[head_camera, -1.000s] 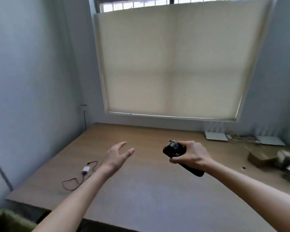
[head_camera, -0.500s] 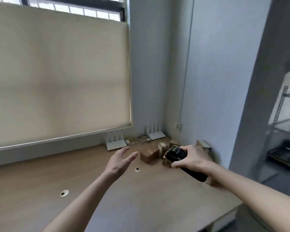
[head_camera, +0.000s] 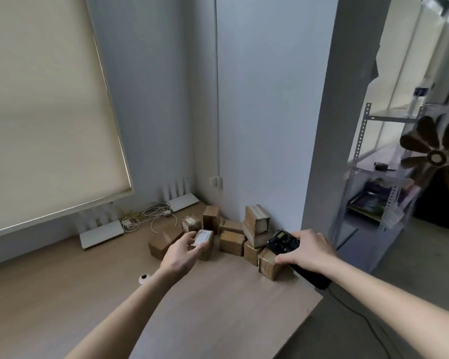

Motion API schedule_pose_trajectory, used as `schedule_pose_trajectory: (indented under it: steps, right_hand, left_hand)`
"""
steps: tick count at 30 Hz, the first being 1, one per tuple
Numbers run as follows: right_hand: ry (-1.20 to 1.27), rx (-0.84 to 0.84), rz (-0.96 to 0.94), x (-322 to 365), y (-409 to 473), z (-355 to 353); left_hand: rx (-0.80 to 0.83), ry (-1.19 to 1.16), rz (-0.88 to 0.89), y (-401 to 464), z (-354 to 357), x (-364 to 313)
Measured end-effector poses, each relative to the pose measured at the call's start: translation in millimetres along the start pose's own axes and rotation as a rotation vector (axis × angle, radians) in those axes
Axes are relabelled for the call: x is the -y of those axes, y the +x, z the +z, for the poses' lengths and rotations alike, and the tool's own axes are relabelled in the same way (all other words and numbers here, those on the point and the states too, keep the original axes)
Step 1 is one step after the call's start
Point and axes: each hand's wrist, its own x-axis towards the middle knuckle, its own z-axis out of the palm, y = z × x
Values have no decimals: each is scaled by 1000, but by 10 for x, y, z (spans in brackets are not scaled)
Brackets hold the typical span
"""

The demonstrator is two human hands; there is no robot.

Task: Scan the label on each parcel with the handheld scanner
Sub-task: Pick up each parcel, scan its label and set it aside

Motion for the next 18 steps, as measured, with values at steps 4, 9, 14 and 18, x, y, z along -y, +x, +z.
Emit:
schedule_pose_trajectory:
  steps: [4, 9, 14, 18]
  right_hand:
    - [-13, 33, 41, -103, 731, 232]
    - [18, 67, 116, -186, 1710, 509]
    - [199, 86, 283, -364, 2488, 790]
    - [300, 131, 398, -534, 2959, 958]
  left_hand:
    - [46, 3, -11, 806, 354, 87]
    - [114, 6, -12, 1764, 787, 166]
    - [165, 39, 13, 2567, 1180, 206]
    - [227, 66, 16, 3123, 1492, 192]
